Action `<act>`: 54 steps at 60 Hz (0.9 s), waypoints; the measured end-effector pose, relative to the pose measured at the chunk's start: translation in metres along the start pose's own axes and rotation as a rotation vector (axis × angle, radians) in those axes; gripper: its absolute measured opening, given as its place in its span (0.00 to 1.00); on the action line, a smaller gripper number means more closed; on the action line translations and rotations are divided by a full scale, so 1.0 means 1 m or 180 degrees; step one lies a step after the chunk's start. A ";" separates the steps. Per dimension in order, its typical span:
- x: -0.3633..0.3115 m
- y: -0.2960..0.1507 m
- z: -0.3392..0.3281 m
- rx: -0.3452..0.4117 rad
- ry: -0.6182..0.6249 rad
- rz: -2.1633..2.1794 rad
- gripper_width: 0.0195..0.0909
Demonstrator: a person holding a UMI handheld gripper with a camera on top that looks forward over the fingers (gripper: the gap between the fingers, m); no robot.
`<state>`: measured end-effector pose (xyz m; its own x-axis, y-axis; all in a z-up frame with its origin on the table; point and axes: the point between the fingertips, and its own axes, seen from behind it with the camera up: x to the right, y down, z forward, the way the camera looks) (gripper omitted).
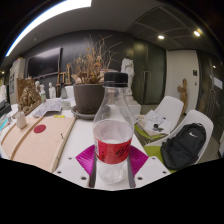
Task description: Pour water
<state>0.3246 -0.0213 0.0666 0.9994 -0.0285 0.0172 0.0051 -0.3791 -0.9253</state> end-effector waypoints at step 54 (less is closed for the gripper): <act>-0.248 -0.272 0.000 0.0788 0.1263 -0.3155 0.12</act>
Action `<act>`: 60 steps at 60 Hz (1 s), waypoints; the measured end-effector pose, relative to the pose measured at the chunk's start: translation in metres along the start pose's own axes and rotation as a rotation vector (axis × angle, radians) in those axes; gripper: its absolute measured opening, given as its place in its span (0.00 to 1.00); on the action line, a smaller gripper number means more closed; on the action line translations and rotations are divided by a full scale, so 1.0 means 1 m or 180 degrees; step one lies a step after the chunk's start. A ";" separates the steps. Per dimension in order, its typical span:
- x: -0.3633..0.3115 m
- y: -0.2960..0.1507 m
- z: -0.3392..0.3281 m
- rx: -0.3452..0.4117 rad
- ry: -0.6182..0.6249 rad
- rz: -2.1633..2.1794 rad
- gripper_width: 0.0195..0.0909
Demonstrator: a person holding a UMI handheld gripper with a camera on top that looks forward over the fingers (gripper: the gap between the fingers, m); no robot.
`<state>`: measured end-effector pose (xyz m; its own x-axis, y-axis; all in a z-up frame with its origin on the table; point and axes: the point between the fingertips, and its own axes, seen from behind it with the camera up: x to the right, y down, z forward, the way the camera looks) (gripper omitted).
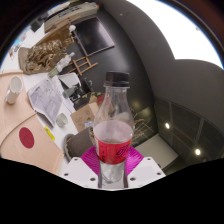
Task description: Pour water
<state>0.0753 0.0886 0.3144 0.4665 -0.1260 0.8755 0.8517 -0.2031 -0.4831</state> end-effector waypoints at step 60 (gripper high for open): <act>-0.164 -0.166 0.037 0.0458 -0.0234 -0.1872 0.12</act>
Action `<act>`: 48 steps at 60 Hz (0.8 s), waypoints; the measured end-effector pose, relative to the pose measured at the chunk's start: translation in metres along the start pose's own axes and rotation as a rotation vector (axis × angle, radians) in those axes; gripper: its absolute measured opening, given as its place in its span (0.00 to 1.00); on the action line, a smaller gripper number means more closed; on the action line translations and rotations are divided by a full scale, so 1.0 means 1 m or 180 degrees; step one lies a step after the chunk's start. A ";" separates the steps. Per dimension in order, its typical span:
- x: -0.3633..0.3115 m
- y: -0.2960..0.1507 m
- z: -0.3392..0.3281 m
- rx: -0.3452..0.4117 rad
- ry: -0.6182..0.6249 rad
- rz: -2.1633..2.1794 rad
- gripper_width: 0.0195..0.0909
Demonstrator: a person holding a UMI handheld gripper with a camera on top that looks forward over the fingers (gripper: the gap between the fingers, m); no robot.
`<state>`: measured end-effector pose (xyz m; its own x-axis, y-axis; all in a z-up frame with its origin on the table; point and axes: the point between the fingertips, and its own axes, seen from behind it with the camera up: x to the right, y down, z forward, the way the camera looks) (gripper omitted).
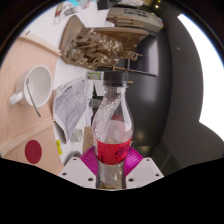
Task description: Pour water
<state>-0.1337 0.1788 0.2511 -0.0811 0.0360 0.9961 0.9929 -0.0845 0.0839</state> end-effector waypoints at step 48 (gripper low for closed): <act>-0.175 0.033 -0.005 -0.0065 -0.1848 0.4792 0.15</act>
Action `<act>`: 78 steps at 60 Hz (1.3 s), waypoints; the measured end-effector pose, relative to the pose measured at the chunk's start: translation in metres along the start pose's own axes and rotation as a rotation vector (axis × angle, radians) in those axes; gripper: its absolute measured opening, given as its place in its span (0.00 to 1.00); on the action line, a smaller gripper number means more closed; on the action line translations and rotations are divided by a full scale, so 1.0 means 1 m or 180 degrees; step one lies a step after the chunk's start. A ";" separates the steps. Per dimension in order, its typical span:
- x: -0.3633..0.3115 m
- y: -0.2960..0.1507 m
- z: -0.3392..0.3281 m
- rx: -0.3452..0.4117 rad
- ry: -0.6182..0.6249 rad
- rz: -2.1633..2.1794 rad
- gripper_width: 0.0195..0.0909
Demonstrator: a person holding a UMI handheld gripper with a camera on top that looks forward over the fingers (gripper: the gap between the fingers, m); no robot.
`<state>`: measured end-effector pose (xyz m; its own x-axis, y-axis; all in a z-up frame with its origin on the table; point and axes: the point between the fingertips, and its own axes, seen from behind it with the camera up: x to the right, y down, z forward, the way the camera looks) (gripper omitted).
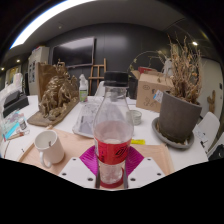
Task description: Pour water
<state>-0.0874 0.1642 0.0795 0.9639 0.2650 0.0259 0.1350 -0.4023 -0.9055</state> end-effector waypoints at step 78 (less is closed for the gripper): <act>-0.169 0.009 -0.399 -0.0687 0.0830 0.0233 0.92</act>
<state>-0.1569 -0.2342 0.2359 0.9953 0.0069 0.0970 0.0820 -0.5954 -0.7992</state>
